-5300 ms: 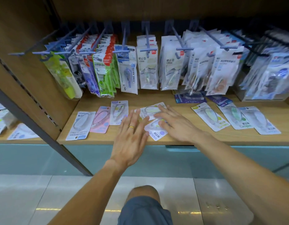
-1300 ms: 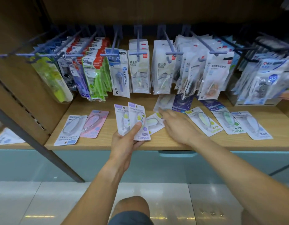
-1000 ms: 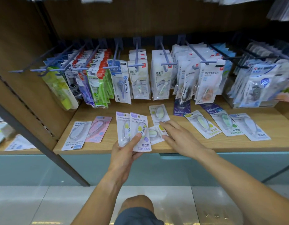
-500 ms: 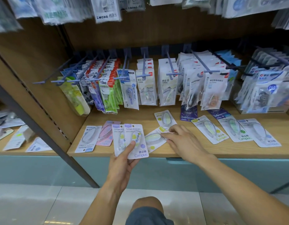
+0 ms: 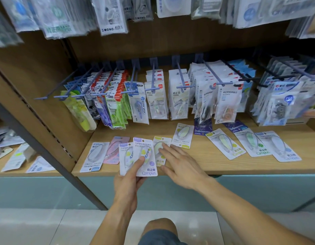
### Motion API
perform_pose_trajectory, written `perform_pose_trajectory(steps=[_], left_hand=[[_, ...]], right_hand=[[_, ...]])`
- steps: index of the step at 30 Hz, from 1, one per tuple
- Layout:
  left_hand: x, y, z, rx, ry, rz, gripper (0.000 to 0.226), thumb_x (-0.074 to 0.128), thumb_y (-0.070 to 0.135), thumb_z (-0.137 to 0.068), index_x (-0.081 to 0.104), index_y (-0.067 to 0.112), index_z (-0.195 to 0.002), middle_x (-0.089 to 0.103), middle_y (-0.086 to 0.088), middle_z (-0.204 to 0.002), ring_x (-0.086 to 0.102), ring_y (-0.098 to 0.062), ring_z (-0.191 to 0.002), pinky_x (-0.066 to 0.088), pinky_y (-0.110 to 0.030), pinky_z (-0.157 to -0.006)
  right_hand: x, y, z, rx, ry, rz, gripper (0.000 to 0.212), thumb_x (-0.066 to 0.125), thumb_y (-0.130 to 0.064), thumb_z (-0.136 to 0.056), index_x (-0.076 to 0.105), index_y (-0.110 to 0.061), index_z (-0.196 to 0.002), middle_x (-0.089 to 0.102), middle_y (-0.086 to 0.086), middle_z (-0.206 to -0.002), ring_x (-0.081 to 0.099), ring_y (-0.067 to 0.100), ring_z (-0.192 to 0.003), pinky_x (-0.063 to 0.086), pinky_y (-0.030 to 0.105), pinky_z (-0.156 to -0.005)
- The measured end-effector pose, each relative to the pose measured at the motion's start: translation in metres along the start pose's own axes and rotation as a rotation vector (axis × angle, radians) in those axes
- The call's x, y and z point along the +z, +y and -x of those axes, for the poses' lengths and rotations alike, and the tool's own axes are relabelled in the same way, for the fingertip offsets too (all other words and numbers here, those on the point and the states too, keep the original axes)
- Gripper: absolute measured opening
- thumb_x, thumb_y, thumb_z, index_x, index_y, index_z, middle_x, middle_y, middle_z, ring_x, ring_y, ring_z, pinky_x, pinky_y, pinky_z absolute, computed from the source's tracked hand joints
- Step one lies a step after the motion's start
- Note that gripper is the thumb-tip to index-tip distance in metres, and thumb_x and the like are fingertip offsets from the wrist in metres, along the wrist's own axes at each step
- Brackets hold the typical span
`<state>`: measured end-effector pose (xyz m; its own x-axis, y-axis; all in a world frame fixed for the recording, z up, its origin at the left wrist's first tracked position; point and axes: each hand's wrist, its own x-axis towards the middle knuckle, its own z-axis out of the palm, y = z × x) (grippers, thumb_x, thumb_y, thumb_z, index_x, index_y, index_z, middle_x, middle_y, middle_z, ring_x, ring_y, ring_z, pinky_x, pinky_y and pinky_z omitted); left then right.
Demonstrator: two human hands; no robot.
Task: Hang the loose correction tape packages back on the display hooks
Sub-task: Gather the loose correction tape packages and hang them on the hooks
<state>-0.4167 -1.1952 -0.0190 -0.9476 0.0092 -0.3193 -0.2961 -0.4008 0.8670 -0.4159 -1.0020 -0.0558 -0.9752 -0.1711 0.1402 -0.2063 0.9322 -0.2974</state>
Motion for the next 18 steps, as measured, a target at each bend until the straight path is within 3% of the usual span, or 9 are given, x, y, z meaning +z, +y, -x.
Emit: perform_pose_trajectory(steps=[2, 4, 7, 11, 15, 18], left_hand=[[-0.001, 0.001, 0.001, 0.004, 0.003, -0.019, 0.037, 0.082, 0.013, -0.086, 0.073, 0.018, -0.122, 0.081, -0.002, -0.111, 0.078, -0.022, -0.104, 0.059, -0.039, -0.088], [-0.002, 0.002, 0.001, 0.003, 0.008, -0.044, 0.04, 0.085, 0.014, -0.084, 0.074, 0.018, -0.122, 0.081, -0.002, -0.11, 0.078, -0.021, -0.102, 0.06, -0.036, -0.085], [-0.005, 0.003, 0.0, 0.017, 0.006, -0.086, 0.044, 0.088, 0.016, -0.081, 0.074, 0.019, -0.122, 0.081, -0.001, -0.11, 0.079, -0.019, -0.1, 0.062, -0.032, -0.078], [-0.004, 0.002, 0.001, 0.017, 0.008, -0.128, 0.038, 0.088, 0.012, -0.08, 0.076, 0.016, -0.116, 0.082, -0.002, -0.105, 0.08, -0.019, -0.094, 0.064, -0.027, -0.072], [-0.002, -0.001, -0.001, -0.016, 0.021, -0.128, 0.041, 0.09, 0.01, -0.079, 0.074, 0.014, -0.117, 0.082, -0.003, -0.105, 0.079, -0.023, -0.096, 0.061, -0.034, -0.078], [-0.002, -0.003, -0.004, -0.026, 0.053, -0.086, 0.042, 0.088, 0.006, -0.08, 0.072, 0.014, -0.118, 0.082, -0.003, -0.106, 0.08, -0.024, -0.095, 0.062, -0.036, -0.078]], right_hand=[[-0.002, 0.0, 0.006, 0.009, 0.048, -0.033, 0.064, 0.044, -0.045, -0.106, 0.025, -0.023, -0.162, 0.013, -0.005, -0.172, 0.012, 0.019, -0.159, 0.017, 0.037, -0.128], [-0.007, 0.008, 0.018, 0.076, 0.173, -0.009, 0.061, 0.048, -0.042, -0.104, 0.034, -0.02, -0.159, 0.025, 0.002, -0.169, 0.023, 0.024, -0.156, 0.025, 0.04, -0.126], [-0.022, 0.042, 0.038, 0.334, 0.328, 0.111, 0.06, 0.057, -0.041, -0.098, 0.05, -0.005, -0.146, 0.043, 0.017, -0.158, 0.038, 0.037, -0.147, 0.035, 0.047, -0.117], [-0.037, 0.084, 0.063, 0.591, 0.264, 0.195, 0.065, 0.065, -0.046, -0.092, 0.055, -0.005, -0.141, 0.051, 0.021, -0.15, 0.048, 0.043, -0.136, 0.044, 0.052, -0.11], [-0.036, 0.089, 0.081, 0.521, 0.301, 0.156, 0.049, 0.08, -0.03, -0.083, 0.067, -0.008, -0.126, 0.065, 0.013, -0.128, 0.062, 0.042, -0.102, 0.051, 0.047, -0.09], [-0.037, 0.085, 0.083, 0.481, 0.316, 0.031, 0.048, 0.083, -0.019, -0.082, 0.067, -0.011, -0.127, 0.061, 0.005, -0.119, 0.06, 0.036, -0.099, 0.048, 0.038, -0.083]])
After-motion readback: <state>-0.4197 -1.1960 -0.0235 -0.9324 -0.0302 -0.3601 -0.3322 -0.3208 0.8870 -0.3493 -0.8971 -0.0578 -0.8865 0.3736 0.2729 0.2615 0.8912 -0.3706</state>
